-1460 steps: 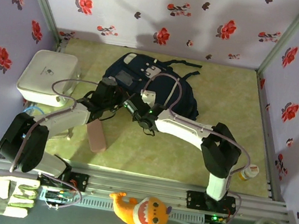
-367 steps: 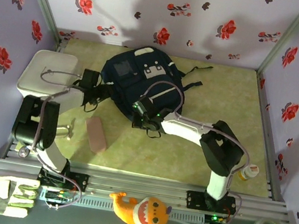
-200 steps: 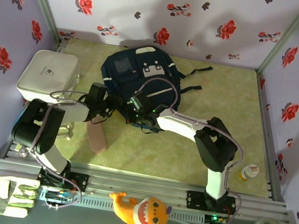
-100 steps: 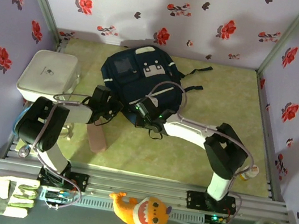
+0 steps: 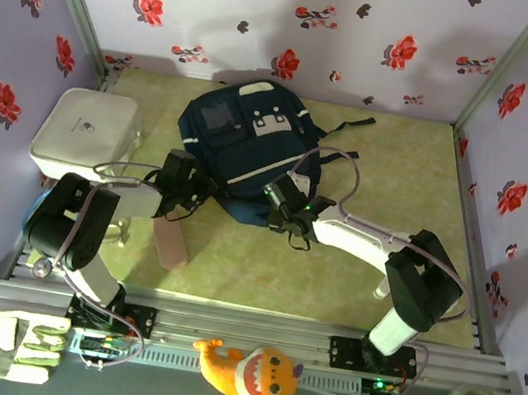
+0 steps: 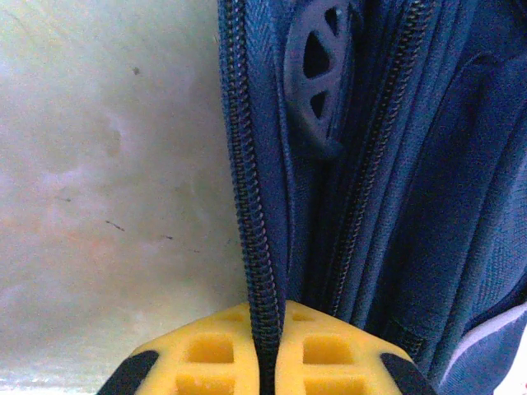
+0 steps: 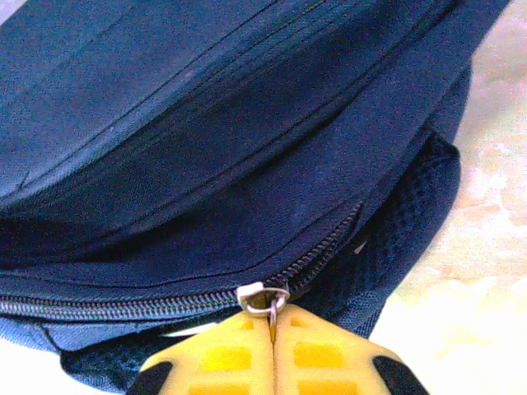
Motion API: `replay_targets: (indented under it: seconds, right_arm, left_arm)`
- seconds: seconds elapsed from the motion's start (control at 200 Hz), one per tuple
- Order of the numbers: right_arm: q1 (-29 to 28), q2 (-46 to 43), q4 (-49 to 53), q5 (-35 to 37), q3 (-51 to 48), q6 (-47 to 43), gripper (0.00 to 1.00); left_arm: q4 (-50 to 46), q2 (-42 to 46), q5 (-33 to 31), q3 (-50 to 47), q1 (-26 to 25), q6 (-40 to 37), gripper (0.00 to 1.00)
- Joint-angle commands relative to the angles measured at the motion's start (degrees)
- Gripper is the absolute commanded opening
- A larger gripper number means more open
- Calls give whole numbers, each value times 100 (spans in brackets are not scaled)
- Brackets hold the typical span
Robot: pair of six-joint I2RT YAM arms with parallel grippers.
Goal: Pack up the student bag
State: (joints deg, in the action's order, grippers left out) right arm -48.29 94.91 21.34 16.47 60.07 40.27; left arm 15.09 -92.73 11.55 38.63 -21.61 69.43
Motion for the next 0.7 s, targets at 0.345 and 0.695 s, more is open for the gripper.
replay_targets:
  seconds: [0.345, 0.695]
  right_arm:
    - [48, 320, 136, 65, 311, -282, 8]
    - [760, -521, 1019, 1565, -376, 368, 2]
  left_arm:
    - [-175, 176, -139, 176, 49, -257, 0]
    - [-486, 456, -151, 136, 79, -593, 0]
